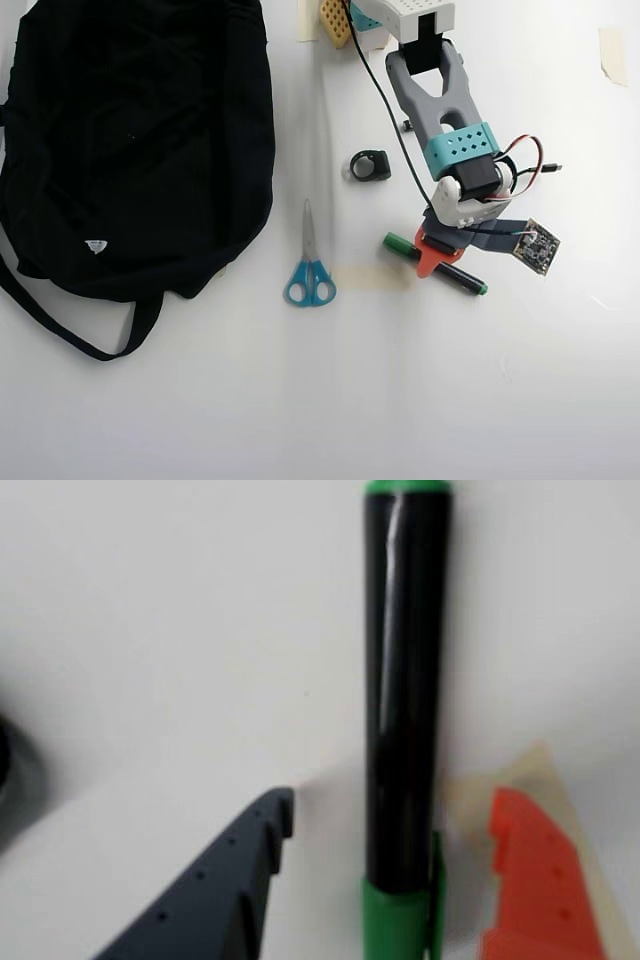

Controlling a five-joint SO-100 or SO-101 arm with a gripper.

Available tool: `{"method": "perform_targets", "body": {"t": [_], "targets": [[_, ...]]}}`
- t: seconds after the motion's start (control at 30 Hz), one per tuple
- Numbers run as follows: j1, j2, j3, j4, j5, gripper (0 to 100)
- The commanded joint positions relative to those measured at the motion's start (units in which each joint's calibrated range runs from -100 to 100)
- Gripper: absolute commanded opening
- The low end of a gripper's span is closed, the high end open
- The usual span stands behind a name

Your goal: Put the green marker into the black bag

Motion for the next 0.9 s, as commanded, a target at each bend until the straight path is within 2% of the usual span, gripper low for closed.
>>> {"method": "perform_targets", "body": {"t": [0.0, 0.2, 0.57, 0.87], "targets": [[0.2, -1.0, -2.4, -0.2, 0.1, 28], [0.2, -1.0, -2.4, -0.2, 0.0, 28], [0.2, -0.8, -2.4, -0.9, -0.1, 14], [0.8, 0.9, -2.9, -1.0, -0.2, 14]]}}
